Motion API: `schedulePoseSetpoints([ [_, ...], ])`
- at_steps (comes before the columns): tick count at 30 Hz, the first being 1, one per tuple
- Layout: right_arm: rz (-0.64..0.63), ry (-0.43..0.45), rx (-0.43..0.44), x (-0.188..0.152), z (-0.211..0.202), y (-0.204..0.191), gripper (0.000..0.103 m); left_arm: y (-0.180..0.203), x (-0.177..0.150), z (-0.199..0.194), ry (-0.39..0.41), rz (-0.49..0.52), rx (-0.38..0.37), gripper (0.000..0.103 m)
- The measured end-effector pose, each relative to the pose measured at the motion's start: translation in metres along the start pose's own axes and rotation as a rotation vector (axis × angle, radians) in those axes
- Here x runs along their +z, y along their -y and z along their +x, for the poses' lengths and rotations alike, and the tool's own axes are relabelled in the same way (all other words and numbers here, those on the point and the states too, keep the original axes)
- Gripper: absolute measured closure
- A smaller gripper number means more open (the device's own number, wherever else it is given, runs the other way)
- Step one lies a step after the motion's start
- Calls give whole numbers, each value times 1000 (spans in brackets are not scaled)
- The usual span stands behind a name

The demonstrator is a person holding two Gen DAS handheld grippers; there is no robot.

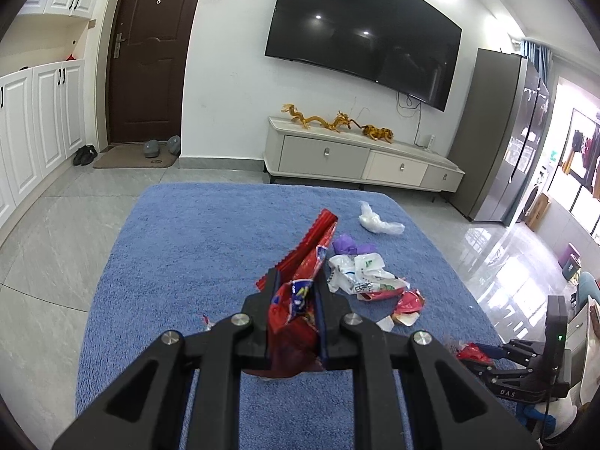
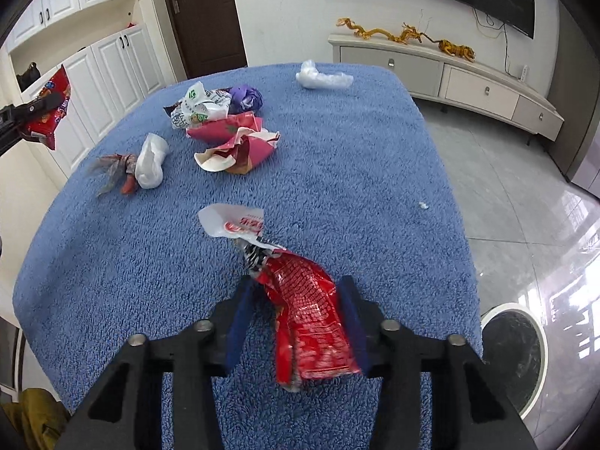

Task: Collect trash
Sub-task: 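Grasp the red-and-white chip bag with the right tool, then carry both bags over the bin and open both tools to drop them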

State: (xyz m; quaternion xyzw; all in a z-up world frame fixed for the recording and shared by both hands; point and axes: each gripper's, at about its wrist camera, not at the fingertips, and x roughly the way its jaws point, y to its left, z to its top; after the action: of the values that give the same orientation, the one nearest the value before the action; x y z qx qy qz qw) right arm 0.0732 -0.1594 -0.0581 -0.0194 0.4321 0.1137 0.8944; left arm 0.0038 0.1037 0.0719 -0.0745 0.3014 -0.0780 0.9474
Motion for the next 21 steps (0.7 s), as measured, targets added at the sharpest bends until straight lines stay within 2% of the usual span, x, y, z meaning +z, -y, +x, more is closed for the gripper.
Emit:
schedulePoseSetpoints([
  [7, 36, 44, 45, -3, -10, 9, 77, 11, 5, -1, -2, 10, 11, 87],
  [13, 81, 124, 84, -2, -32, 17, 78, 29, 7, -2, -4, 34, 9, 88],
  [18, 115, 205, 93, -1, -57, 25, 80, 55, 10, -1, -7, 75, -18, 88],
  [21, 151, 259, 88, -3, -77, 39, 81, 80, 15, 2, -9, 107, -61, 88],
])
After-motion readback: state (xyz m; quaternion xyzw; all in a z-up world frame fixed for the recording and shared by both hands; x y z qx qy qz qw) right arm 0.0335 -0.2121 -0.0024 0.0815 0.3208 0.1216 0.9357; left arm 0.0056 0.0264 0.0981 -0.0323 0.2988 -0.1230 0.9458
